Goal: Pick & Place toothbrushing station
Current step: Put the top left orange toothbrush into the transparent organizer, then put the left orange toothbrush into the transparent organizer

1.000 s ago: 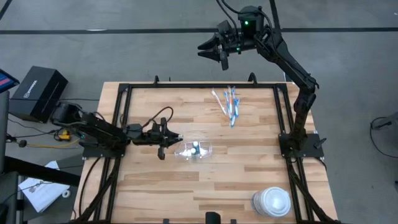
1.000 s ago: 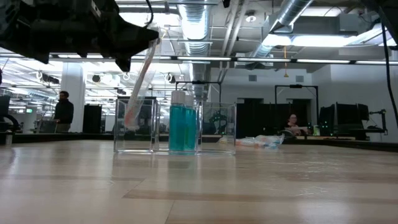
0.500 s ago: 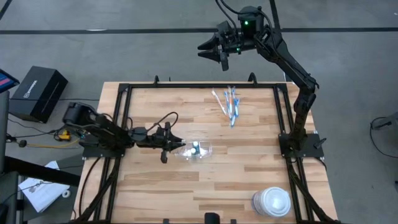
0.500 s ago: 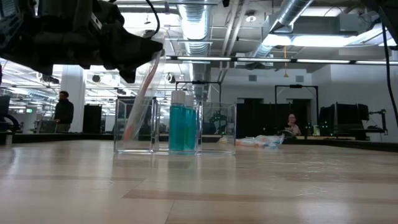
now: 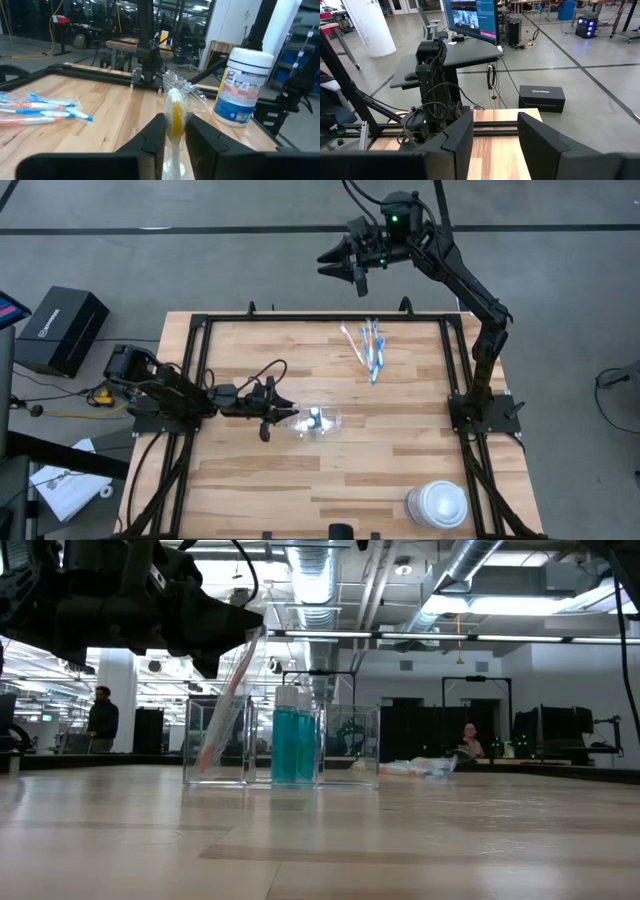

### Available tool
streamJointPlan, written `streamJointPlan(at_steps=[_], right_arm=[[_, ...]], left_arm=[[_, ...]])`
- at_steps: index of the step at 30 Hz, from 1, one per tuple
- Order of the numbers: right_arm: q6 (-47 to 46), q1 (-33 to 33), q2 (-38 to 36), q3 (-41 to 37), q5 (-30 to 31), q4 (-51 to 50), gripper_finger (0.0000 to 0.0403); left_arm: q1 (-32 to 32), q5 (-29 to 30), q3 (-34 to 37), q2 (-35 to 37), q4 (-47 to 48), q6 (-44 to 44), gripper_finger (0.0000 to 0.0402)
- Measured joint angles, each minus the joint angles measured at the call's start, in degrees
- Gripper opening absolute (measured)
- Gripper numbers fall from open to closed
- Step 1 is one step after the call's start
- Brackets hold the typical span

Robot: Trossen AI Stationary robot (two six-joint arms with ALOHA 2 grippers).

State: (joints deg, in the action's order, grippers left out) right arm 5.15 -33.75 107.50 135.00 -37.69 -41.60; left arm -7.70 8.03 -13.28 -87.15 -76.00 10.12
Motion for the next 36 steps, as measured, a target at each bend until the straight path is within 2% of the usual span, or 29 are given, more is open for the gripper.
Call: streamJointPlan(at_steps=[12, 19, 26, 32, 34, 36], right_arm=[[0.0, 0.0, 0.0, 0.0, 0.0, 0.3, 0.0154], [0.6, -0.1, 0.0, 0.0, 0.0, 2.0, 0.0161], [-3.2, -0.9, 0.0, 0.0, -0.2, 7.1, 0.0165], [-8.4, -2.1, 0.0, 0.0, -2.9, 12.3, 0.0164], [-11.1, -2.8, 0.0, 0.0, -0.4, 11.2, 0.0163], [-11.9, -3.8, 0.0, 0.0, 5.1, 6.8, 0.0161]], left_arm=[[0.0, 0.5, 0.0, 0.2, -4.2, 2.4, 0.0164], [1.4, 0.9, -0.1, 5.0, -4.9, 2.8, 0.0206], [6.7, 4.6, -0.6, 14.3, -4.0, 8.0, 0.0206], [10.1, 4.5, -3.4, 21.2, 5.6, 9.4, 0.0197], [11.6, 4.2, -4.2, 22.4, 6.9, 9.8, 0.0195], [13.7, 4.3, -4.8, 23.7, 7.6, 11.3, 0.0193]])
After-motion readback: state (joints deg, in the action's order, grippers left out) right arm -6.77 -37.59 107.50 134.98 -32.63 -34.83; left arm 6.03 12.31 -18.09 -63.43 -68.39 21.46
